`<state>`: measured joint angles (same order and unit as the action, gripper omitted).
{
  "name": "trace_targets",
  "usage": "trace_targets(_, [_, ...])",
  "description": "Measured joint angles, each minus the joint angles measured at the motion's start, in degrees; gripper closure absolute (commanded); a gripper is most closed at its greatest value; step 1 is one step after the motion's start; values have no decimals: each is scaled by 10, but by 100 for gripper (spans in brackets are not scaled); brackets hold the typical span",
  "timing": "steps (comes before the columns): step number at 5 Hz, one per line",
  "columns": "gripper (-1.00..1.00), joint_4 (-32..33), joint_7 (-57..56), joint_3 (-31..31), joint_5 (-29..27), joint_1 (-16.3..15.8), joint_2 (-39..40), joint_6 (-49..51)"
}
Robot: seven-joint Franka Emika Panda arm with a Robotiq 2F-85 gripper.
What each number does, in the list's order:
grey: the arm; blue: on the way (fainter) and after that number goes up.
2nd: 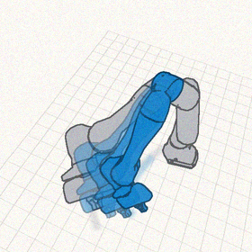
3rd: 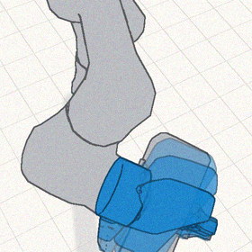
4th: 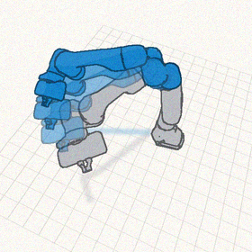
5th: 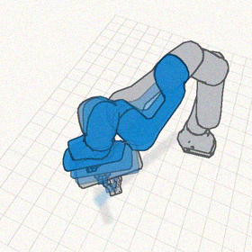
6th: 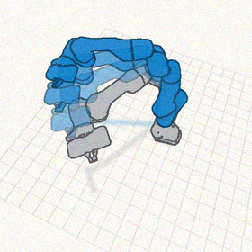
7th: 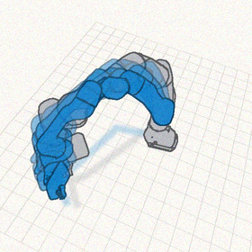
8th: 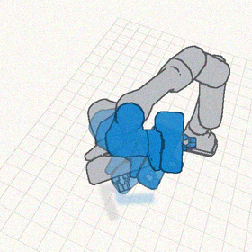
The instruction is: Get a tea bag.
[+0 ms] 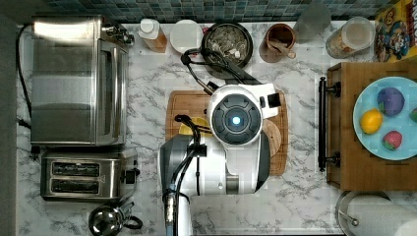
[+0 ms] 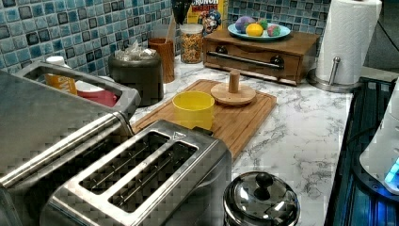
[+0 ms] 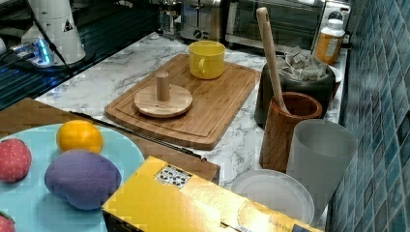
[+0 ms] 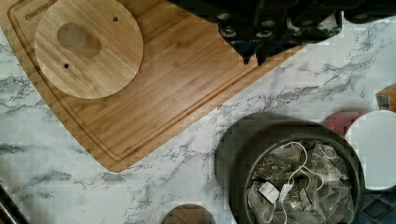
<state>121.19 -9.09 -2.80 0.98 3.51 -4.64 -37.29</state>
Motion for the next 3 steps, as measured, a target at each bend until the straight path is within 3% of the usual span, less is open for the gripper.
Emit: trace_targets(3, [100,0,0,-3,3,9,-1,13])
